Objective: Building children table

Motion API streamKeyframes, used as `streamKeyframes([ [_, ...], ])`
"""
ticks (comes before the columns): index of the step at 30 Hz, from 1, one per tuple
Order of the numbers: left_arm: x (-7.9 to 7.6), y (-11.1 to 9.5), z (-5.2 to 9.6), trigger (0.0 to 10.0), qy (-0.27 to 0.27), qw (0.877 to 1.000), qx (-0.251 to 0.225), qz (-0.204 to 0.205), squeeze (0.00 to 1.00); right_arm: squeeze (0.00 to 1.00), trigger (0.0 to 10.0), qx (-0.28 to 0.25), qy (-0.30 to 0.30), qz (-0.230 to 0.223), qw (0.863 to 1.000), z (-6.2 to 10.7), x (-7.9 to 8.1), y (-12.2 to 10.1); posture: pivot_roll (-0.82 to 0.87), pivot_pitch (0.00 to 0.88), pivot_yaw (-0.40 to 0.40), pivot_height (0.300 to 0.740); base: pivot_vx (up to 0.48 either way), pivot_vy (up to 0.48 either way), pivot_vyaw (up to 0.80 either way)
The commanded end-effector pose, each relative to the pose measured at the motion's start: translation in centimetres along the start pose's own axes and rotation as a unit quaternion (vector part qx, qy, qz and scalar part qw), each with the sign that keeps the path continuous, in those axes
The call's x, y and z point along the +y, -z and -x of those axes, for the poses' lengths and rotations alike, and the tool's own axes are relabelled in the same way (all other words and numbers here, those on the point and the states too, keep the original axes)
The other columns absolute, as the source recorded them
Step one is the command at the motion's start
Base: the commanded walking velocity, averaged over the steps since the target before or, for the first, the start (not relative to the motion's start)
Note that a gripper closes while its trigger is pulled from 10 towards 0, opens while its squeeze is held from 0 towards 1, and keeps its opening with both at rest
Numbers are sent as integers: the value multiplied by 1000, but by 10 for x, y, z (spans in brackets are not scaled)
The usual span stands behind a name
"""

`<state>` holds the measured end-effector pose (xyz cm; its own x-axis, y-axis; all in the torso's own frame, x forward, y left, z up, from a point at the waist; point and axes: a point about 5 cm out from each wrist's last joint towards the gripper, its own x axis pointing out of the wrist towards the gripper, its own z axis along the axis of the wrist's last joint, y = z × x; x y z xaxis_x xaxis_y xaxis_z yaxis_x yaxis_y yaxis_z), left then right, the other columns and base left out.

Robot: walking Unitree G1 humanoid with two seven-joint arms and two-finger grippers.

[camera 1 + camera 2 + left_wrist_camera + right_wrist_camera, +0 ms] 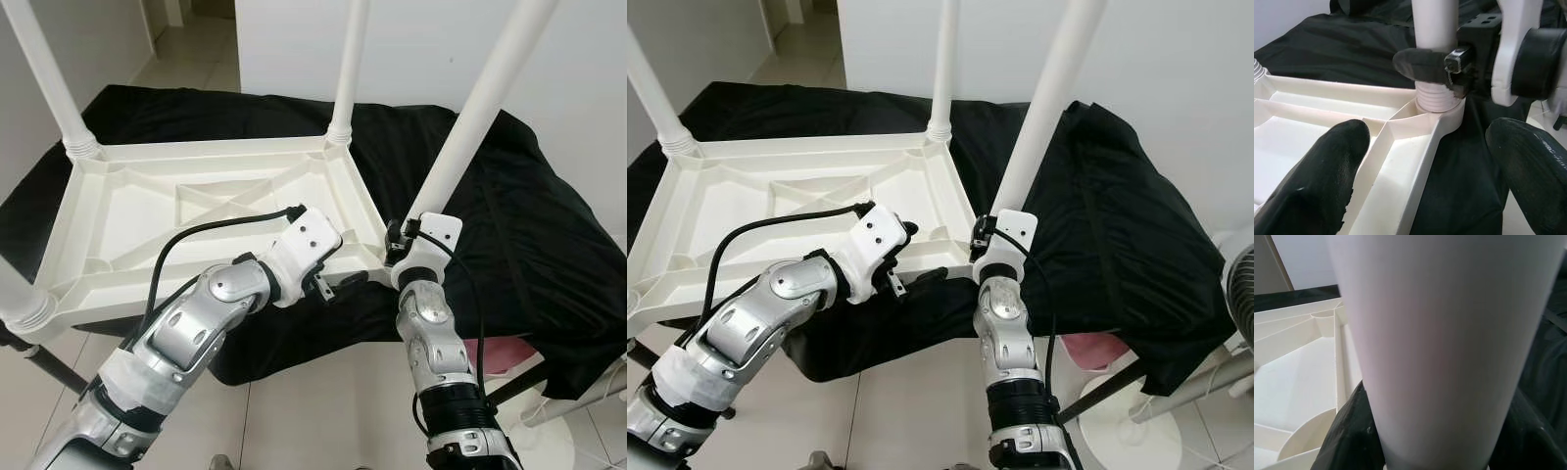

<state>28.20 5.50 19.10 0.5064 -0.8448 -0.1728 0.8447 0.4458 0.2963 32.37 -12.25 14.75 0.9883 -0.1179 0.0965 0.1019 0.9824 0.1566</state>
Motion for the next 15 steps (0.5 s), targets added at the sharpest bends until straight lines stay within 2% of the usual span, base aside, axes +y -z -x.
streamKeyframes([
  [1, -3, 0, 2, 10000, 8, 1000, 1, 4, 0, 0, 10000, 46, -25, -55, 997, 8, 11, 16, -9, 66, -6, 740, 0, 0, 0],
  [7, 1, 0, 4, 10000, 6, 1000, 3, -2, 0, 0, 10000, 36, -42, -53, 997, 11, 14, 8, -7, 54, -11, 740, 0, 0, 0],
  [8, 2, -1, 4, 10000, 6, 1000, 3, -3, 0, 1000, 10000, 28, -45, -49, 997, 11, 10, 6, -7, 50, -13, 740, 0, 0, 0],
  [15, 4, -2, 5, 10000, 3, 1000, 0, -6, 0, 1000, 10000, 7, -82, -58, 995, 12, -3, -2, -15, 40, -17, 740, 0, 0, 0],
])
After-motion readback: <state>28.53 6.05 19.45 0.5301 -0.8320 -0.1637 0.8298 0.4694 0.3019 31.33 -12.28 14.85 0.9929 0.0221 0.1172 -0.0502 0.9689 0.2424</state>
